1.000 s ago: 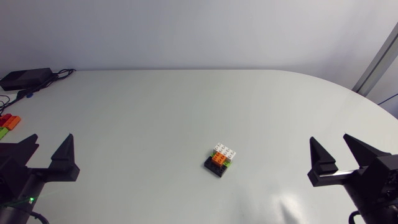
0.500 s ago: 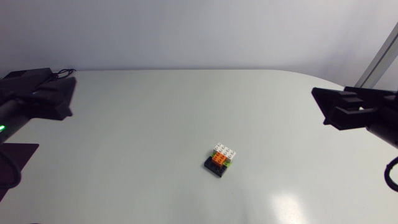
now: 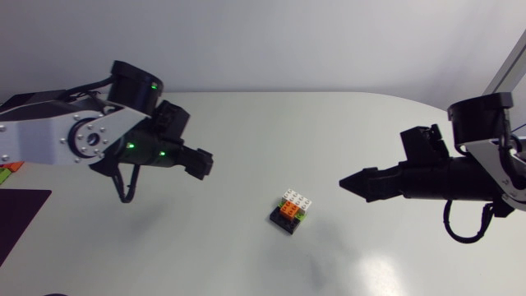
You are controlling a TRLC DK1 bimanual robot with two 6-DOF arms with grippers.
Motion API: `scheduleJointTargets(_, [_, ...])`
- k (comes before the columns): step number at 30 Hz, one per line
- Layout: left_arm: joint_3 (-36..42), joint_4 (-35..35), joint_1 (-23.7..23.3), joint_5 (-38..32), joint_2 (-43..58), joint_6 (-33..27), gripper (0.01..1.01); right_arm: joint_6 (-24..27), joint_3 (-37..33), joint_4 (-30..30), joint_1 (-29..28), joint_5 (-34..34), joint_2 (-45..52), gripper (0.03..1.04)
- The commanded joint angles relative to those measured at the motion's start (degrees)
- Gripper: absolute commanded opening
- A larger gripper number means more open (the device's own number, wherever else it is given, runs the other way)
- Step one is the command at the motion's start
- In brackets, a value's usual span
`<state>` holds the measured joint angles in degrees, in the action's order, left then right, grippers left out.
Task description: Disassemble duplo
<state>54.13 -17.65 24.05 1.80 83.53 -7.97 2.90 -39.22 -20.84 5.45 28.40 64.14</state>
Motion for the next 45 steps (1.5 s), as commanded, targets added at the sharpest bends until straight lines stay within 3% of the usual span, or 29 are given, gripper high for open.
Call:
scheduleJointTargets(1, [2.7,-1.4,4.4,1.4,2.6,-7.9,0.841,9.4,-3.0,-5.6,2.8,-0.7,3.2,1.0])
scheduleJointTargets(5, [3.4,-3.1,8.6,6.5,4.5,-13.7,0.846,11.1,-1.3,-0.7,8.4,-8.9,4.0,1.0])
scheduleJointTargets(9, [4.5,-3.1,10.0,10.4,5.9,-14.6,0.843,12.2,-0.2,3.7,15.2,-16.1,6.5,1.0])
scheduleJointTargets(17, [6.8,-5.3,11.5,14.3,10.1,-15.0,0.833,13.3,-3.8,4.6,19.6,-18.3,18.8,0.95])
scheduleJointTargets(21, [7.6,-6.1,12.1,16.3,11.7,-15.7,0.72,13.1,-4.2,5.5,21.3,-18.5,20.7,0.9])
scheduleJointTargets(26, [7.7,-6.2,13.1,16.9,12.2,-16.5,0.716,14.2,-4.5,7.1,22.1,-18.6,22.3,0.9])
scheduleJointTargets(29, [7.7,-6.2,13.6,17.3,12.2,-16.6,0.716,15.1,-5.4,7.4,22.2,-18.8,23.9,0.82])
scheduleJointTargets(32, [7.3,-6.3,13.7,17.3,11.7,-16.8,0.716,16.2,-6.1,8.1,22.1,-19.2,26.2,0.8])
scheduleJointTargets(38, [6.4,-6.3,13.7,17.4,10.9,-17.4,0.716,17.8,-6.6,9.4,22.2,-19.2,27.7,0.48])
scheduleJointTargets(40, [6.4,-6.3,13.7,17.4,10.7,-17.5,0.716,18.0,-6.7,9.4,22.1,-19.2,27.8,0.48])
scheduleJointTargets(45, [6.4,-6.7,13.8,17.6,10.5,-17.5,0.716,18.9,-6.7,9.7,22.1,-18.6,28.4,0.36])
